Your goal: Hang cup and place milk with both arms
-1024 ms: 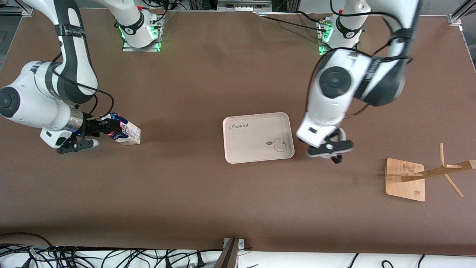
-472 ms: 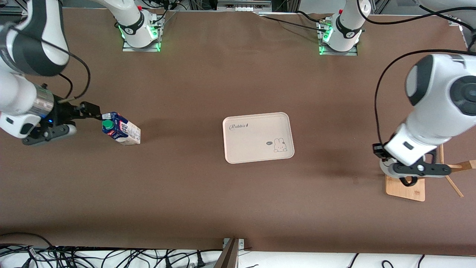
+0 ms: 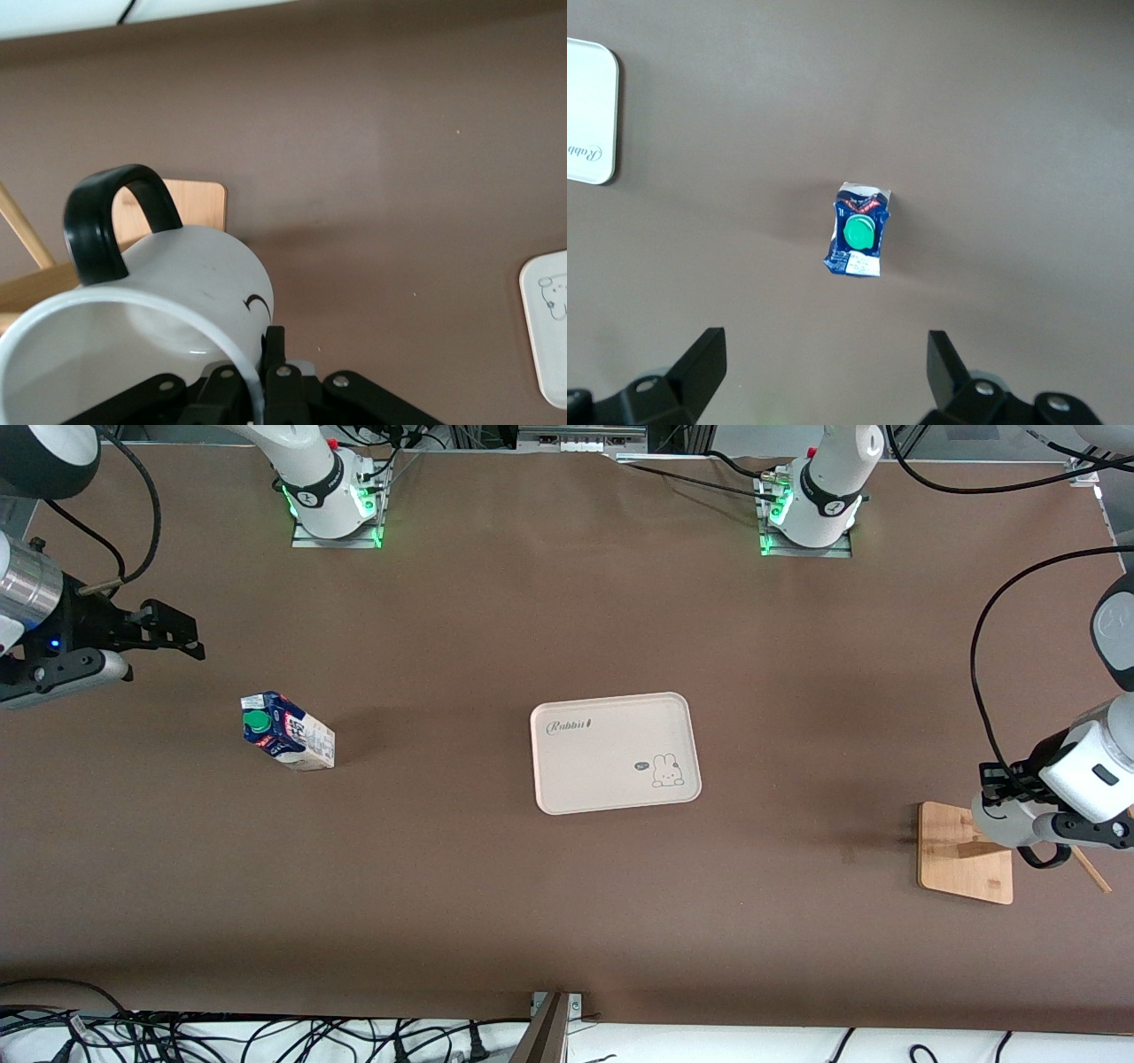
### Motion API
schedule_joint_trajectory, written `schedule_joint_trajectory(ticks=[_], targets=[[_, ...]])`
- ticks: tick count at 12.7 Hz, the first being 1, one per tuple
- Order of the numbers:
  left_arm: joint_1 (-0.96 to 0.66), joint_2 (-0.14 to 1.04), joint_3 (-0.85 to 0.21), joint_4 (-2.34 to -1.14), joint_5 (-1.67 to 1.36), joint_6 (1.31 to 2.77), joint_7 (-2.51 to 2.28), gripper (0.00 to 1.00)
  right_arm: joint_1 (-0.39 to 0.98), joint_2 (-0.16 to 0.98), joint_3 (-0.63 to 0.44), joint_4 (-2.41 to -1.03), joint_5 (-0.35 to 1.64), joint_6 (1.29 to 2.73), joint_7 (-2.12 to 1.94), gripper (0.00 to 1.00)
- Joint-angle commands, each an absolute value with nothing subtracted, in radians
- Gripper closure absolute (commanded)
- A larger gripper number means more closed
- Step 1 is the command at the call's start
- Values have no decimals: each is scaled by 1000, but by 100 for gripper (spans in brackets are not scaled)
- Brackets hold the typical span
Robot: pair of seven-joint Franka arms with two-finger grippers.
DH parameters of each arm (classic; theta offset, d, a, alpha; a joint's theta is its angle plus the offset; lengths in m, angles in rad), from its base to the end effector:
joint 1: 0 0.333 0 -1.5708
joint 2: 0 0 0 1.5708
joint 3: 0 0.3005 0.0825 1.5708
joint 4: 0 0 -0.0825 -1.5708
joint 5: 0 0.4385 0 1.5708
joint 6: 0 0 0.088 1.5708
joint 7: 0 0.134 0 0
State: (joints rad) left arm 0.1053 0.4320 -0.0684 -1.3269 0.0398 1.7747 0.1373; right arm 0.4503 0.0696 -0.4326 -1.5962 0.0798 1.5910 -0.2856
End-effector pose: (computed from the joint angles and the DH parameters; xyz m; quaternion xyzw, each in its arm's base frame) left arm 0.7359 0.0393 0.4384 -0.9987 0.0508 -0.0079 0.0060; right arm 0.6237 0.0279 0.5314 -0.9880 -0.1488 0.0305 0.0296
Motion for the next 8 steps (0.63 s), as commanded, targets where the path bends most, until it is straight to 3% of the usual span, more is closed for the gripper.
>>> schedule_joint_trajectory(ticks=[1,5,8], targets=[[146,437,-74,-1296,43,1736,169,100,194,3,-155,-1641,37,1588,-267,0],[155,431,-64,-1296,31,1703,167,100,34,-43,-2,-1684,8,1595,-268,0],[186,426,-63,-1298,31,1678,172,100,29,-57,8,-1691,-29,1609,-275,0]])
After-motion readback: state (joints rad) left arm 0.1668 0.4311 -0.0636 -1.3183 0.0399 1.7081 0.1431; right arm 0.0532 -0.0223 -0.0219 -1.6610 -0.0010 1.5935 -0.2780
